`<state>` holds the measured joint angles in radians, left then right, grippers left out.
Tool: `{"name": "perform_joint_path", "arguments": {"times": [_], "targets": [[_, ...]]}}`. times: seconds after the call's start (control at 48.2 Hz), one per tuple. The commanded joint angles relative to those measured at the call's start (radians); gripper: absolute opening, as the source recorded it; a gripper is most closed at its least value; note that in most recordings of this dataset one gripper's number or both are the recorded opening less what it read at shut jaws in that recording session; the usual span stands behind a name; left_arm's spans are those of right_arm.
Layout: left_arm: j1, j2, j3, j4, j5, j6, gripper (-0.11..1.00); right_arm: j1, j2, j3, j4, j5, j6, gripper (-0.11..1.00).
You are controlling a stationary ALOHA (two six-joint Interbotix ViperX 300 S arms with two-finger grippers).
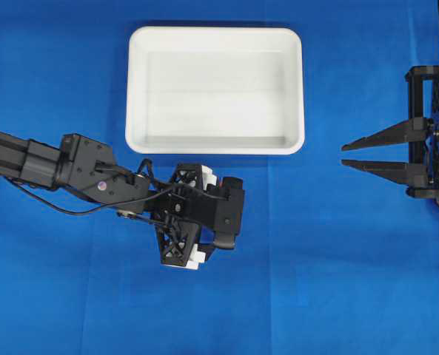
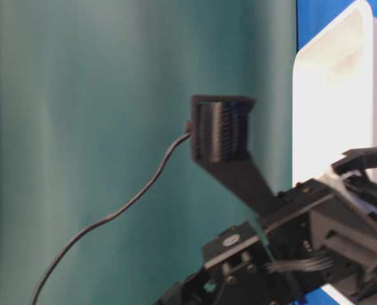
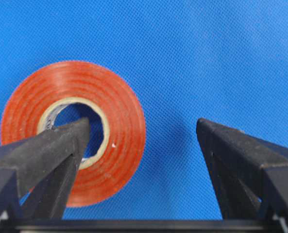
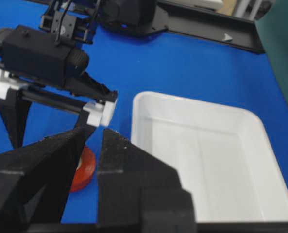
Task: Place one roll of tape in the white case with the left arm.
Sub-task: 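Lower the left gripper over the tape roll and close on its rim, then lift the tape roll and carry it into the white tray, then lower the tape roll onto the tray floor and open the left gripper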
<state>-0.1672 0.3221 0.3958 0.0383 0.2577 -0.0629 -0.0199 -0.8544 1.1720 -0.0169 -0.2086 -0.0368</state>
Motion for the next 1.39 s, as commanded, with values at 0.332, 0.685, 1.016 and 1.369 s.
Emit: {"name": "perform_joint_path", "arguments": {"times": [0.332, 0.685, 1.016, 1.369], "targets": [[0.002, -0.009, -0.087, 0.012, 0.129, 0.002, 0.33, -0.002, 0.008, -0.009, -0.002, -0.005, 0.002, -0.11], [0.005, -0.124, -0.167, 0.043, 0.258, 0.005, 0.25, -0.002, 0.012, -0.008, 0.000, 0.017, 0.003, -0.11], [0.150, -0.183, -0.172, 0.121, 0.354, 0.008, 0.25, -0.002, 0.020, -0.008, 0.000, 0.015, 0.003, -0.11], [0.333, -0.152, -0.127, 0.120, 0.276, 0.084, 0.25, -0.002, 0.038, -0.006, 0.000, 0.015, 0.005, -0.11]]}}
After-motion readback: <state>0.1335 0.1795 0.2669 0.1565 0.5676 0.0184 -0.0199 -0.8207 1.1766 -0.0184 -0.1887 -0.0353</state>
